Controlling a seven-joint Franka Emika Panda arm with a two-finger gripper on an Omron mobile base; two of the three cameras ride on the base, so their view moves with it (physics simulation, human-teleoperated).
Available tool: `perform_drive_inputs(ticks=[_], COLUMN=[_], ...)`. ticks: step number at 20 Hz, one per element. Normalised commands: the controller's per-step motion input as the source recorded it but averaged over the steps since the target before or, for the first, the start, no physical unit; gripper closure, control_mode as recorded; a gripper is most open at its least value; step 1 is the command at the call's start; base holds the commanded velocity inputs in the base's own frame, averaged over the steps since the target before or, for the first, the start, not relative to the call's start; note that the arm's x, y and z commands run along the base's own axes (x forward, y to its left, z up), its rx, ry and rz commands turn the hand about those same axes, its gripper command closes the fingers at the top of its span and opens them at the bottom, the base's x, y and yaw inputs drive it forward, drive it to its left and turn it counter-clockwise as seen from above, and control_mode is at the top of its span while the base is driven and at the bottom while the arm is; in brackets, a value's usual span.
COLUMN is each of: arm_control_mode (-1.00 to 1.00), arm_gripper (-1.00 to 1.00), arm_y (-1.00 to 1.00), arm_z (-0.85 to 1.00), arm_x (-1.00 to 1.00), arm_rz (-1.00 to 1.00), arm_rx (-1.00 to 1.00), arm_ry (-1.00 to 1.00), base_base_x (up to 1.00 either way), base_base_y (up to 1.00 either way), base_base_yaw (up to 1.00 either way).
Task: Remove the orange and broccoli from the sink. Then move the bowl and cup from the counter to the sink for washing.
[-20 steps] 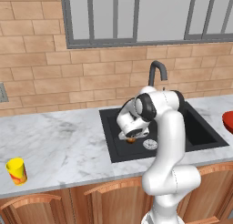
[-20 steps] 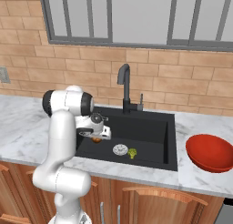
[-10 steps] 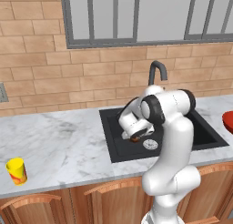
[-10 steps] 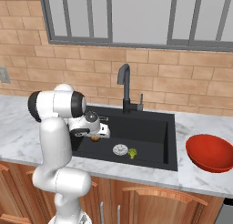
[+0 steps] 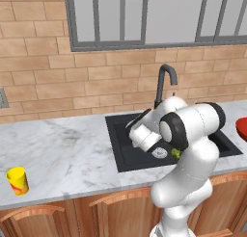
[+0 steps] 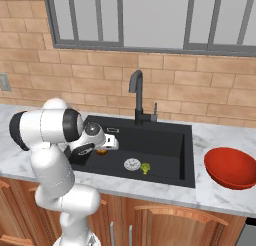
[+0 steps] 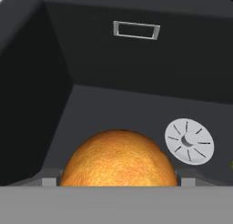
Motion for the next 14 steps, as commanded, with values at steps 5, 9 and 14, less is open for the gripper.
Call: perform_drive_inputs(ticks=[5,9,14], arm_control_mode=[-1.0,-1.0,-1.0], arm_gripper=[1.0,1.0,1.0], arm_y=[0.0,0.0,0.03], arm_z=[0.75,0.75,0.74], arm_x=[-0.03,0.01,0.01], arm_rz=[0.02,0.04,0.08], arm_rx=[-0.03,0.0,0.0], arm_ry=[0.06,0.08,0.13], base_base_x=[0.0,0.0,0.0], base_base_y=[0.0,0.0,0.0], base_base_yaw=[0.0,0.0,0.0])
